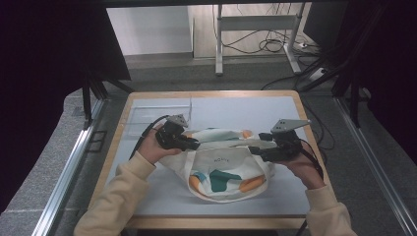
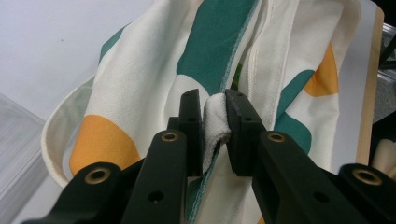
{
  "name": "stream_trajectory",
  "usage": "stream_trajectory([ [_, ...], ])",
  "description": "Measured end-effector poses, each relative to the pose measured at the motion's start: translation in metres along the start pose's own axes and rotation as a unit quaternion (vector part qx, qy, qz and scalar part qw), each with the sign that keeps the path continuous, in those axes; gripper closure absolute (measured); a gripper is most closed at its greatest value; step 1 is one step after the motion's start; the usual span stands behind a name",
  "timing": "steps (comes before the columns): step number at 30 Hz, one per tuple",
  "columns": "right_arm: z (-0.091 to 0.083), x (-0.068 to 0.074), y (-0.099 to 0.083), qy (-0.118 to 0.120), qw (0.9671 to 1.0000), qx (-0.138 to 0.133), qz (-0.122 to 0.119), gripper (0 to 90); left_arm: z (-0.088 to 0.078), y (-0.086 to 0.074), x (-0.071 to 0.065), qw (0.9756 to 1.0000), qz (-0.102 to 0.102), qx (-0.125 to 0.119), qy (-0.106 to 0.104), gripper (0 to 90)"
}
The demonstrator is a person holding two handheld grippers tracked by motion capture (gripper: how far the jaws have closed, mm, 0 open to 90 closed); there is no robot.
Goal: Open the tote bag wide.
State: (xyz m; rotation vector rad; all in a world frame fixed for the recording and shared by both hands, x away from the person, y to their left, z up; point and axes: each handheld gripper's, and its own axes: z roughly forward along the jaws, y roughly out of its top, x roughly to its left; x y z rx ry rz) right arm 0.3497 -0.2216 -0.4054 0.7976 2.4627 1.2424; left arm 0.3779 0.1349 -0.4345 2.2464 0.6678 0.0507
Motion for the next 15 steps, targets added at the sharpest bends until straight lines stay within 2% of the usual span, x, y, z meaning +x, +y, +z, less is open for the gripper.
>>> stream_trajectory([
  [7,0.006,0.007,0.009,0.011,0.9999,0.004,-0.007,34.8,-0.001,0.000,0.001,1.0000,-0.001,0.002,-0.001,79.3],
  [15,0.023,0.015,0.023,0.027,0.9995,0.004,-0.018,35.2,-0.001,-0.001,0.000,1.0000,-0.003,0.001,-0.001,79.2],
])
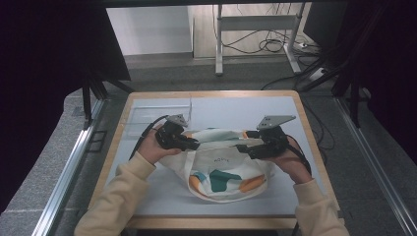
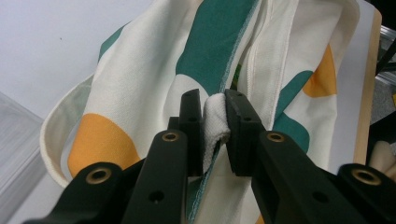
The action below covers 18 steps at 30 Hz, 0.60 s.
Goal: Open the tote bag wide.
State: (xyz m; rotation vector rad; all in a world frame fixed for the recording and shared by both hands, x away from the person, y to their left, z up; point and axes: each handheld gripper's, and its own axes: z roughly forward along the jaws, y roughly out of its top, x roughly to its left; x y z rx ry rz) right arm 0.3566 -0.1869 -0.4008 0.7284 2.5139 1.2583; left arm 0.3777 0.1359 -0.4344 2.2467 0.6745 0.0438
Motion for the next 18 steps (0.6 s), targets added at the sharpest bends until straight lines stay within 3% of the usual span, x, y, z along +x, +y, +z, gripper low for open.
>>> stream_trajectory([
  [10,0.023,0.006,0.009,0.021,0.9996,0.013,-0.013,35.4,0.000,0.000,0.000,1.0000,-0.002,-0.001,0.000,79.1],
  [18,0.025,0.006,0.007,0.022,0.9996,0.014,-0.011,35.7,0.000,0.000,0.000,1.0000,-0.003,-0.001,0.001,79.0],
])
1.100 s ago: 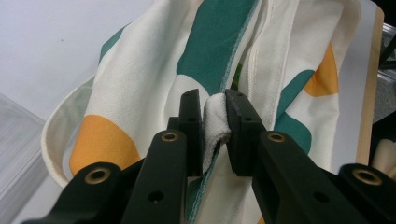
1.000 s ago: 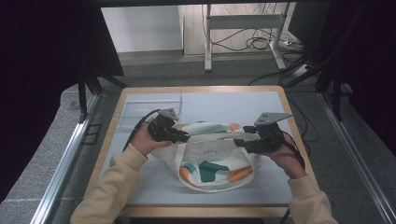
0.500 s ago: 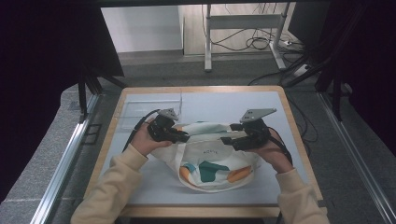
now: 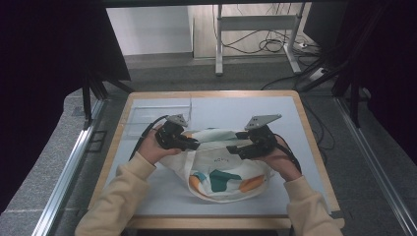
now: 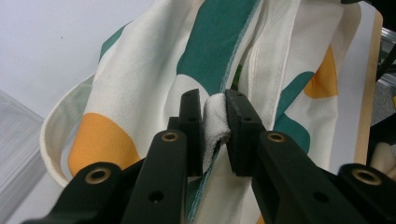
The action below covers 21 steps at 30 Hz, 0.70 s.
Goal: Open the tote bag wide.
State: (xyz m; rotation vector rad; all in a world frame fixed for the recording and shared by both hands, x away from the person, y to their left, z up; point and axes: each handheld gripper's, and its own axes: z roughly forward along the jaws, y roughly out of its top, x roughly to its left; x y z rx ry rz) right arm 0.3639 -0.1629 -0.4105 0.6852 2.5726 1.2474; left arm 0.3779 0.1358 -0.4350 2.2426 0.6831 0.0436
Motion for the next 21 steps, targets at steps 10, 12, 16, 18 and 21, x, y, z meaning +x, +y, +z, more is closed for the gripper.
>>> stream_trajectory([
  [10,0.006,0.006,0.000,0.012,0.9998,0.009,-0.010,36.6,0.001,0.000,-0.001,1.0000,0.001,0.000,0.001,79.1],
  [12,0.009,0.005,-0.001,0.017,0.9997,0.013,-0.013,37.6,0.001,0.000,-0.001,1.0000,0.002,0.001,0.001,79.1],
  [16,0.011,0.005,-0.001,0.020,0.9996,0.016,-0.012,39.5,0.000,0.000,-0.001,1.0000,0.001,0.000,0.001,79.0],
  [18,0.014,0.007,-0.001,0.026,0.9993,0.022,-0.018,41.1,0.000,0.000,-0.002,1.0000,0.001,0.000,0.002,79.0],
  [21,0.018,0.011,0.000,0.032,0.9986,0.030,-0.030,43.9,0.001,0.000,-0.002,1.0000,0.001,0.000,0.003,79.0],
])
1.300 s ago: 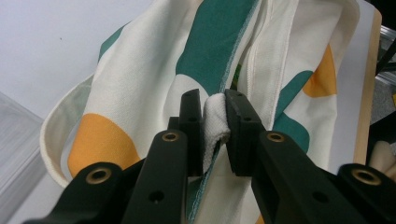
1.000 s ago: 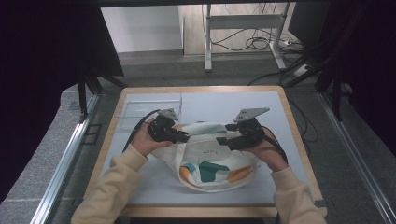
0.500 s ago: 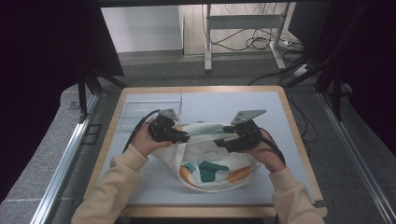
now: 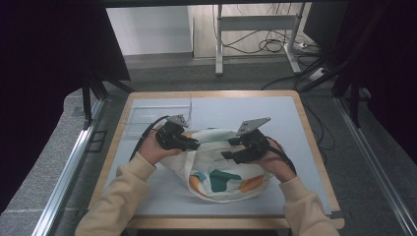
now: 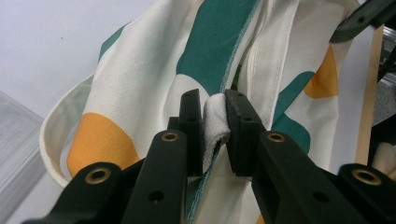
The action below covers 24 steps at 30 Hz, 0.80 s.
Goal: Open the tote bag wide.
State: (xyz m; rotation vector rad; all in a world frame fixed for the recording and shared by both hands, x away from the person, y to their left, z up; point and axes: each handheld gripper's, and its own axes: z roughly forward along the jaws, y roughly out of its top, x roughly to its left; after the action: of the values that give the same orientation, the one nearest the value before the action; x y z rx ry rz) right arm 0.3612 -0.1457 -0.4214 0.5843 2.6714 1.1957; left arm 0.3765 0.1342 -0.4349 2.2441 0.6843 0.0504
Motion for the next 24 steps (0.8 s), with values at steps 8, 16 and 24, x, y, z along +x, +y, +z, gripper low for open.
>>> stream_trajectory([
  [8,0.018,0.002,0.001,-0.010,0.9994,0.034,0.006,67.3,0.000,0.000,0.000,1.0000,0.001,0.000,0.001,79.1],
  [16,0.018,-0.001,-0.002,-0.004,0.9989,0.040,0.024,81.8,0.001,0.000,-0.001,1.0000,0.000,0.000,0.003,79.2],
  [24,0.017,-0.002,-0.006,0.006,0.9989,0.038,0.026,85.7,0.001,0.000,-0.001,1.0000,0.001,-0.002,0.005,79.2],
])
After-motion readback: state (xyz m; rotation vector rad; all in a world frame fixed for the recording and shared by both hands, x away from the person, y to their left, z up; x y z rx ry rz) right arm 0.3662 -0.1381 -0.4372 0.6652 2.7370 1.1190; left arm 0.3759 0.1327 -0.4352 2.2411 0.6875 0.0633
